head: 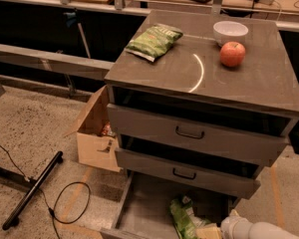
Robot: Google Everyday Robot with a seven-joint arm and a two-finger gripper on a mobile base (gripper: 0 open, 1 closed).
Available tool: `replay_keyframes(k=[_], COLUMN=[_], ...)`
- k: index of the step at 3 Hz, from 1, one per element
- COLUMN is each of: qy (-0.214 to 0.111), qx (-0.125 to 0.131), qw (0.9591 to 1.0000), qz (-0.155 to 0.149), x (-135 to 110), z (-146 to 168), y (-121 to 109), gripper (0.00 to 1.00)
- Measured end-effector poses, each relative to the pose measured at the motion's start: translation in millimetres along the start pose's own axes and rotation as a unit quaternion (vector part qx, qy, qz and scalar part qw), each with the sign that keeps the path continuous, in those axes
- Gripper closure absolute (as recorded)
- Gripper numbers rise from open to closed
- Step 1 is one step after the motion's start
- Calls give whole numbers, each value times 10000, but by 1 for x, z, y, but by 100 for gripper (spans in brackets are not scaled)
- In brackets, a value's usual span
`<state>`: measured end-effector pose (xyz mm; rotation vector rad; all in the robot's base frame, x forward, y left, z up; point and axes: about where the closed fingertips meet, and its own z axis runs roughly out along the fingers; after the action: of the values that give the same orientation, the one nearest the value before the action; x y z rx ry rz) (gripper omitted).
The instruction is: Pick green rice chip bag from bottom drawer and place on counter
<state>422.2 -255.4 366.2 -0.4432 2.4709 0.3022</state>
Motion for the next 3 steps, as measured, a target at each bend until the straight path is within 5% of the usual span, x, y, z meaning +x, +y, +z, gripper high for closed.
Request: replay_keyframes(k=[3], qy=[-191], qx=[-42], qw=[9998], qz=[68], x=[0], z=[82], y=[-2], gripper=[0])
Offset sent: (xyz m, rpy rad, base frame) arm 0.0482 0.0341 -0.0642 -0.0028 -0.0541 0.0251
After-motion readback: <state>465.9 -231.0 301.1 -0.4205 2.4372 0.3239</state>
